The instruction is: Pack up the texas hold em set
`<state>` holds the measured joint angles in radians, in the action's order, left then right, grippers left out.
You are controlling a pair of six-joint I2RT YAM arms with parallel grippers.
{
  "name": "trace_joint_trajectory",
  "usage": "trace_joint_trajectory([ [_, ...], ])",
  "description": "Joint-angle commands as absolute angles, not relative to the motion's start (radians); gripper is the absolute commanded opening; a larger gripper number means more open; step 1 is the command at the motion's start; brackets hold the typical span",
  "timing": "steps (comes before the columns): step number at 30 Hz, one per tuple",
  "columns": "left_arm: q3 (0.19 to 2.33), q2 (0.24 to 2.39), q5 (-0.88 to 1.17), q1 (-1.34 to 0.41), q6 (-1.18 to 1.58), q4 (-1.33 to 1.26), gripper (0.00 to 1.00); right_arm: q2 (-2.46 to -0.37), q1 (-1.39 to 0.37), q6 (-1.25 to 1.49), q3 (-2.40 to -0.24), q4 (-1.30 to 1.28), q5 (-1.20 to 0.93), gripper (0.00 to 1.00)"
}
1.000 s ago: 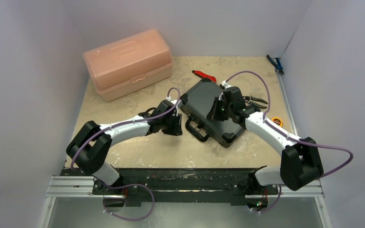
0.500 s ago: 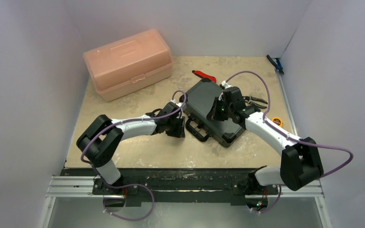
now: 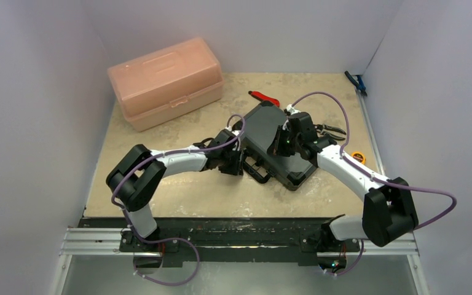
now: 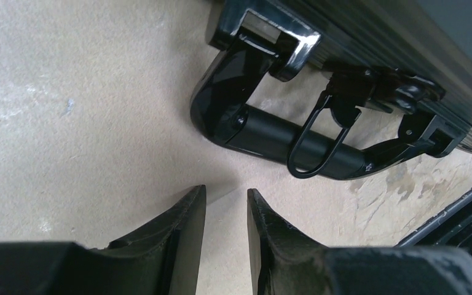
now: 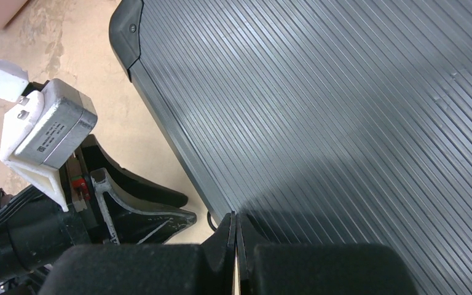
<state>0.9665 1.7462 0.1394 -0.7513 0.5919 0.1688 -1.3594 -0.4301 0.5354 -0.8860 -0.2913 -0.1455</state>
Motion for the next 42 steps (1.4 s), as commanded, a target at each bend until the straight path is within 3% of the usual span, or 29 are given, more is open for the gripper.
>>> trace_joint_trajectory([
  [1, 1.02, 1.766, 0.156, -0.764, 0.604, 0.136, 0.3, -1.407, -0.428, 0.502, -0.847, -0.42, -0.074, 0.0],
  [42, 1.153, 1.837, 0.204, -0.784, 0.618, 0.144, 0.29, -1.396, -0.427, 0.499, -0.828, -0.415, -0.075, 0.0],
])
